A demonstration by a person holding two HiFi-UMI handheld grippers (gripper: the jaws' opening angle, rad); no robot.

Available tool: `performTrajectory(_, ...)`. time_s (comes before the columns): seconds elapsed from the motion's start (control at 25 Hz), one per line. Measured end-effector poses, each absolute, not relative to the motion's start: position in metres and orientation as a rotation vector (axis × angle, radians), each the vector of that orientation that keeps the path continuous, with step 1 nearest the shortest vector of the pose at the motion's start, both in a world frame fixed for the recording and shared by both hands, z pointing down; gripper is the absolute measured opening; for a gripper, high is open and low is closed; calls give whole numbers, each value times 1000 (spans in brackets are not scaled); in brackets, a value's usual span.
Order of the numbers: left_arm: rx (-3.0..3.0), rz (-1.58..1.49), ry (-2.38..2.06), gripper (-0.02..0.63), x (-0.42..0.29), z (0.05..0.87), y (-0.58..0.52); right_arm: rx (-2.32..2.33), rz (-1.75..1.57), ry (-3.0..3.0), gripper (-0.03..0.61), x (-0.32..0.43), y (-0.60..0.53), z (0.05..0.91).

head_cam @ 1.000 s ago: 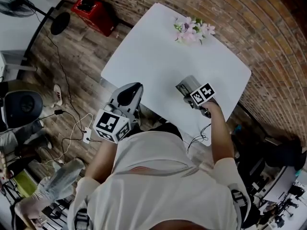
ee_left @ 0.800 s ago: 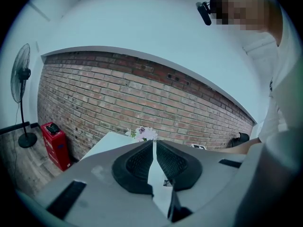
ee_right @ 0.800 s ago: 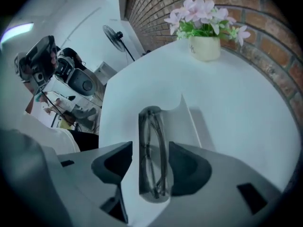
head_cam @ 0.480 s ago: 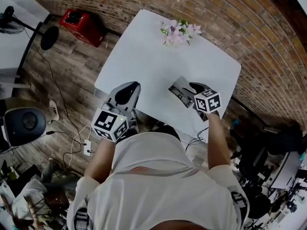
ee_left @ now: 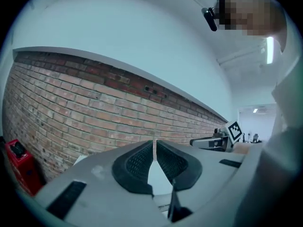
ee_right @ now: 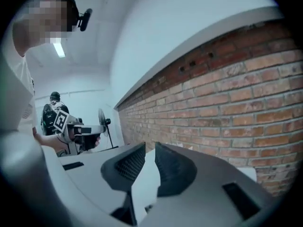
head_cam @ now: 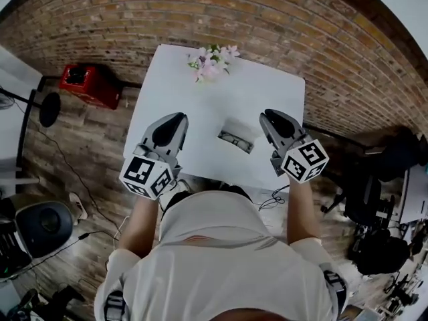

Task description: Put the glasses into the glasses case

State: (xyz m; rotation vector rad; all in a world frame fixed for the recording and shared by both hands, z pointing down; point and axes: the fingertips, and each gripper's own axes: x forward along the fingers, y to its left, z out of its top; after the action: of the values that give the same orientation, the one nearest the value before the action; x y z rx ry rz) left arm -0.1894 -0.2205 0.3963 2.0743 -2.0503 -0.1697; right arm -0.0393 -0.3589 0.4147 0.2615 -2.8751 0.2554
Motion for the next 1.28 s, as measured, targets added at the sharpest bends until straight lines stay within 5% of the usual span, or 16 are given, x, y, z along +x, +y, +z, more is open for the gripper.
performTrajectory(0.2,2222,-157,-2008,32,-177,376,-236,529,100,-3018,52,-14,-354,357)
performTrajectory(1.28,2334,-161,-1909,32,-173,366,-244,675,50,-2959,52,-4,-337,363)
